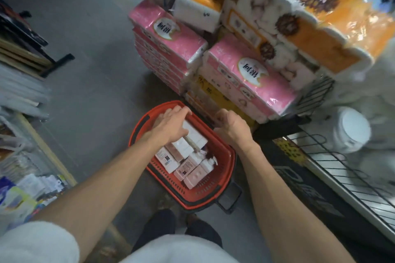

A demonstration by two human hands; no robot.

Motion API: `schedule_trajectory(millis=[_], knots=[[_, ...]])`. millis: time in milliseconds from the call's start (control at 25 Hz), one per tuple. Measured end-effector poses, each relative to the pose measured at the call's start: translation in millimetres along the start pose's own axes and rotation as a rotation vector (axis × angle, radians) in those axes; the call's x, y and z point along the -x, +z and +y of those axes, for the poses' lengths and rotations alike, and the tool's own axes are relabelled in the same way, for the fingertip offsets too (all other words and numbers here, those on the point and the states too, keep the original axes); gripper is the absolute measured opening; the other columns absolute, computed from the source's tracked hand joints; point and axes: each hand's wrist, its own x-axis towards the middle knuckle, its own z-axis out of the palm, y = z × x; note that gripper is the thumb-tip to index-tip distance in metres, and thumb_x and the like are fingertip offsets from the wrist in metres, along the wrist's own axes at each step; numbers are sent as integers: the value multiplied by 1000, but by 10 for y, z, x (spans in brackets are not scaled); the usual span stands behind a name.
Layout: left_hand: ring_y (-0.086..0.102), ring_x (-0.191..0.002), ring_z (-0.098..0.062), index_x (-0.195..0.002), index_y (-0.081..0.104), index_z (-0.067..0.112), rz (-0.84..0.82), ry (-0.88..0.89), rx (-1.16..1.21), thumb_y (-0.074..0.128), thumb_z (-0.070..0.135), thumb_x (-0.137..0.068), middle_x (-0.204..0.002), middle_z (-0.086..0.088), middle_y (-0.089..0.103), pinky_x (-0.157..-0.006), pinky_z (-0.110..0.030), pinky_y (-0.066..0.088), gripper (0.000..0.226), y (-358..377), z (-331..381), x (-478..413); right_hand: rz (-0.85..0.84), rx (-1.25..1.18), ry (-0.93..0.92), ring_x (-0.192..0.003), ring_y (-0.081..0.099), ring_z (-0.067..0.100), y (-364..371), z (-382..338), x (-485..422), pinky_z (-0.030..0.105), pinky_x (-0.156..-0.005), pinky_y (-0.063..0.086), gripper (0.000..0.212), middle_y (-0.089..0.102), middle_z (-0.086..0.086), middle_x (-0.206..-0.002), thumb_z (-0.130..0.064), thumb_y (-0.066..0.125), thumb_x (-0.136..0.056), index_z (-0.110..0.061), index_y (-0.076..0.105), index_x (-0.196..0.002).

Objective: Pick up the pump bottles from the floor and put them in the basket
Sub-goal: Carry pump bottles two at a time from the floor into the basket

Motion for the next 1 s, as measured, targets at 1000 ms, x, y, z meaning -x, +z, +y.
schedule_trajectory(millis=[1000], knots=[[52,-125,-26,-142,42,28,-239,1032,-520,78,37,-82,-140,0,52,-100,-47,47,70,281,3146,1438,503,-431,1013,-114,60,25,-192,1053,4014,42,-96,50,48,62,1,-127,-33,69,-88,-27,55,-133]])
